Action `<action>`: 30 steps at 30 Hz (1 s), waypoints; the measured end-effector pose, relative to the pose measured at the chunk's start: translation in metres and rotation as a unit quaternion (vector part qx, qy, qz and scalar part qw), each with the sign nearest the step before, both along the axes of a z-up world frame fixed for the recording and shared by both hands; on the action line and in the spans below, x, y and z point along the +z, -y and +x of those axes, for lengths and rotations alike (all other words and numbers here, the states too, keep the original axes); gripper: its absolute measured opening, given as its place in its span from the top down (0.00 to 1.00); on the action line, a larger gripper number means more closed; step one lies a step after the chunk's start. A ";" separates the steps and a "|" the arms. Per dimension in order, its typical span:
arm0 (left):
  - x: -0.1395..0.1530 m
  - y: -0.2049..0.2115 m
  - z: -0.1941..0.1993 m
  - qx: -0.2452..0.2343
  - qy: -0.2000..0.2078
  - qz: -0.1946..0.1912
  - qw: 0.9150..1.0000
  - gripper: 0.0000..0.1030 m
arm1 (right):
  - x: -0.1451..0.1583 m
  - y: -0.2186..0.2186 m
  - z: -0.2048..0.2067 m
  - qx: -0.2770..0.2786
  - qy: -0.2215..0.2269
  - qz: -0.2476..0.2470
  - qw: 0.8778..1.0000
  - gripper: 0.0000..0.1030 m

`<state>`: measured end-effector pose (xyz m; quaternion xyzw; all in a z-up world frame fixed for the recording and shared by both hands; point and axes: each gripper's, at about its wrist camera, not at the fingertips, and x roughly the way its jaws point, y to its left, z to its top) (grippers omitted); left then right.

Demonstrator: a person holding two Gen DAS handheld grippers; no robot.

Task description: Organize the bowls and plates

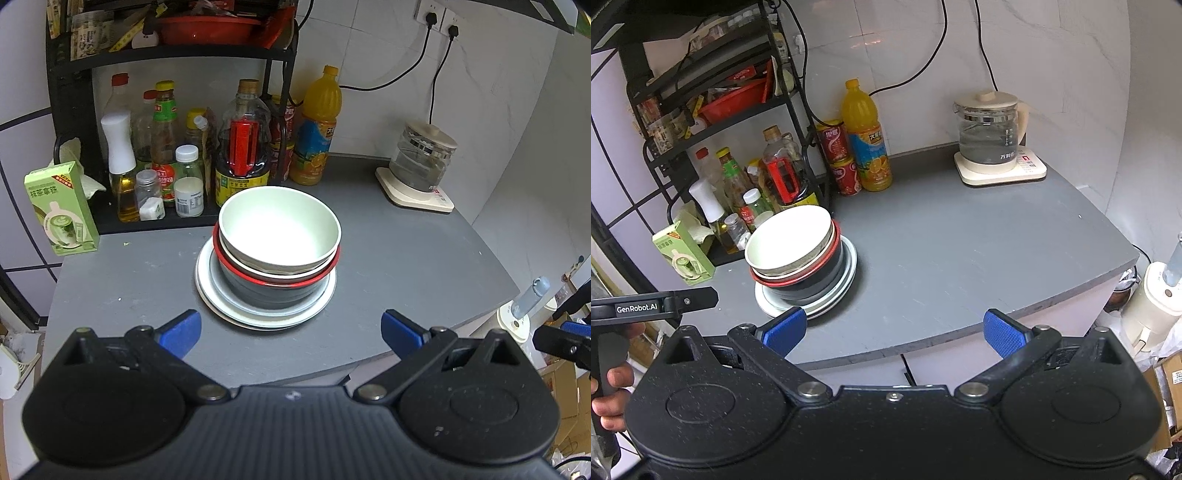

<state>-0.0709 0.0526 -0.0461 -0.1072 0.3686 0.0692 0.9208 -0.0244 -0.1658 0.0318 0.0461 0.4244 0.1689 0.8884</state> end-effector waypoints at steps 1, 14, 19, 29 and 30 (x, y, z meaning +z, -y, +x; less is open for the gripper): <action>0.000 0.000 0.000 0.000 0.000 0.000 1.000 0.00 | 0.000 0.001 0.000 -0.001 -0.002 0.001 1.000 0.00; -0.003 0.000 0.002 0.000 -0.008 -0.002 1.000 0.00 | -0.002 0.001 0.001 0.006 -0.009 0.002 1.000 0.00; -0.004 -0.001 0.002 0.000 -0.009 -0.001 1.000 0.00 | -0.002 0.000 0.003 0.007 -0.008 0.001 1.000 0.00; -0.006 -0.004 0.006 -0.003 -0.010 -0.002 1.000 0.00 | -0.002 -0.001 0.003 0.006 -0.006 -0.001 1.000 0.00; -0.006 -0.004 0.006 -0.003 -0.011 -0.001 1.000 0.00 | -0.002 -0.001 0.003 0.007 -0.006 -0.001 1.000 0.00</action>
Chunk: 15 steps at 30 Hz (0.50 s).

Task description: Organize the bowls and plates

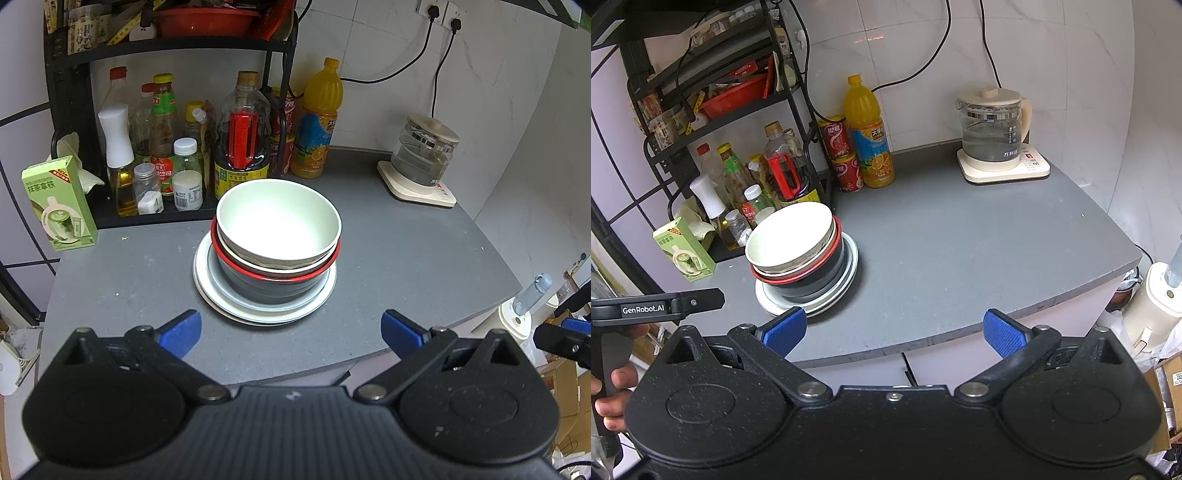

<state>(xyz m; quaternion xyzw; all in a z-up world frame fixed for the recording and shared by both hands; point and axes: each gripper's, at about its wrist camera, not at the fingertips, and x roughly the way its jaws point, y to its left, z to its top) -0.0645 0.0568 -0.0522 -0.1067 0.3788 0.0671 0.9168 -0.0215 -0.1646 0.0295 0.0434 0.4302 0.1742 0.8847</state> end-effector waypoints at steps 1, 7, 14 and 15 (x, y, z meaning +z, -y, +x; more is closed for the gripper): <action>0.000 -0.001 0.001 -0.001 0.000 0.000 1.000 0.00 | 0.000 0.000 0.000 0.000 -0.001 0.000 1.000 0.00; 0.000 -0.001 0.000 -0.003 0.000 -0.002 1.000 0.00 | 0.001 -0.002 -0.001 -0.002 0.000 -0.001 1.000 0.00; 0.007 0.003 -0.002 -0.005 -0.004 0.005 1.000 0.00 | 0.003 -0.001 0.001 0.002 0.001 0.006 1.000 0.00; 0.007 0.003 -0.002 -0.005 -0.005 0.008 1.000 0.00 | 0.003 -0.001 0.001 0.002 0.001 0.007 1.000 0.00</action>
